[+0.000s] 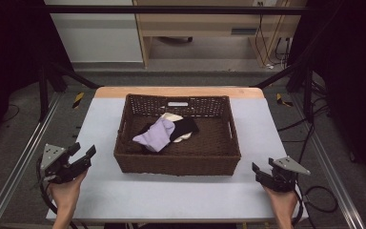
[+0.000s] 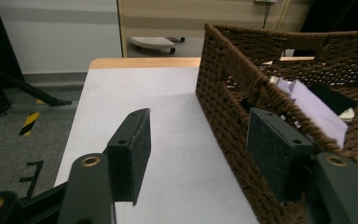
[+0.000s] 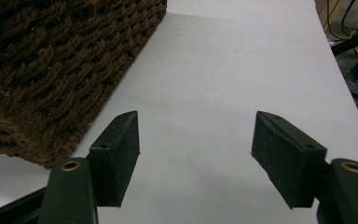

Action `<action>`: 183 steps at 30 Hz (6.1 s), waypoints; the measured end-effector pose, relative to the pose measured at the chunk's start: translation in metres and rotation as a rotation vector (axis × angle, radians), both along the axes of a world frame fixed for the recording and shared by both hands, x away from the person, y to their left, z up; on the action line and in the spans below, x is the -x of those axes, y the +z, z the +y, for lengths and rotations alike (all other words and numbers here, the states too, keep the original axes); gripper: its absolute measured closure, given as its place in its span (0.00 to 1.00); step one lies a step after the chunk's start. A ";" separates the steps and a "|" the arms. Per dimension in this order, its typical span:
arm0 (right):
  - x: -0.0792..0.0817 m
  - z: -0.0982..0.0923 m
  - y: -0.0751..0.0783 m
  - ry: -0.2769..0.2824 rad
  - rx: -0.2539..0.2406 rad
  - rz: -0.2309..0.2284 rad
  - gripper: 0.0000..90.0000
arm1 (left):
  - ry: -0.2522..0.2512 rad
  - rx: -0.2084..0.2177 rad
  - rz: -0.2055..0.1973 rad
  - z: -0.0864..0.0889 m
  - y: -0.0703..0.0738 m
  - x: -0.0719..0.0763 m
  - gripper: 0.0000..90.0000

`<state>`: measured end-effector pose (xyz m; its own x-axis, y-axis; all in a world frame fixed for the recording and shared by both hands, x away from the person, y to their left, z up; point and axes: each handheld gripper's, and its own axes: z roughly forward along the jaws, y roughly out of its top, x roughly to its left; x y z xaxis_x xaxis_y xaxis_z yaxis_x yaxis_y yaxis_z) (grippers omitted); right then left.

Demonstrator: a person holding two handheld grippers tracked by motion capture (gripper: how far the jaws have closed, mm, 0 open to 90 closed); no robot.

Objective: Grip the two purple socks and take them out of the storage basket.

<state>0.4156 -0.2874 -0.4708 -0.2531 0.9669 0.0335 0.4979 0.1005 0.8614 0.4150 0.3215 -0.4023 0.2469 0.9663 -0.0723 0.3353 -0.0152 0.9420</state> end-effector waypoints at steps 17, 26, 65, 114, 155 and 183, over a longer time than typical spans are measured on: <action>-0.001 -0.001 0.000 -0.008 0.022 0.001 0.37 | -0.077 0.012 -0.064 -0.021 0.038 -0.005 0.47; -0.002 -0.002 0.000 -0.014 0.025 -0.002 0.38 | -0.107 0.012 -0.059 -0.044 0.053 -0.025 0.47; -0.004 -0.005 0.000 -0.014 0.021 0.002 0.42 | -0.238 -0.163 -0.044 -0.135 0.057 -0.111 0.42; -0.005 -0.004 -0.001 0.002 0.026 0.007 0.42 | -0.308 -0.429 0.347 -0.176 -0.002 -0.147 0.46; -0.005 -0.007 -0.001 -0.004 0.028 0.000 0.45 | -0.378 -0.072 0.134 -0.148 0.037 -0.136 0.99; -0.004 -0.006 0.000 -0.004 0.029 -0.006 0.46 | -0.540 0.016 -0.149 -0.142 0.113 -0.029 0.99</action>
<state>0.4199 -0.2939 -0.4708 -0.2496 0.9683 0.0034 0.4928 0.1240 0.8613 0.4444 0.1791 -0.2889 0.7150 0.6990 -0.0124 0.1469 -0.1328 0.9802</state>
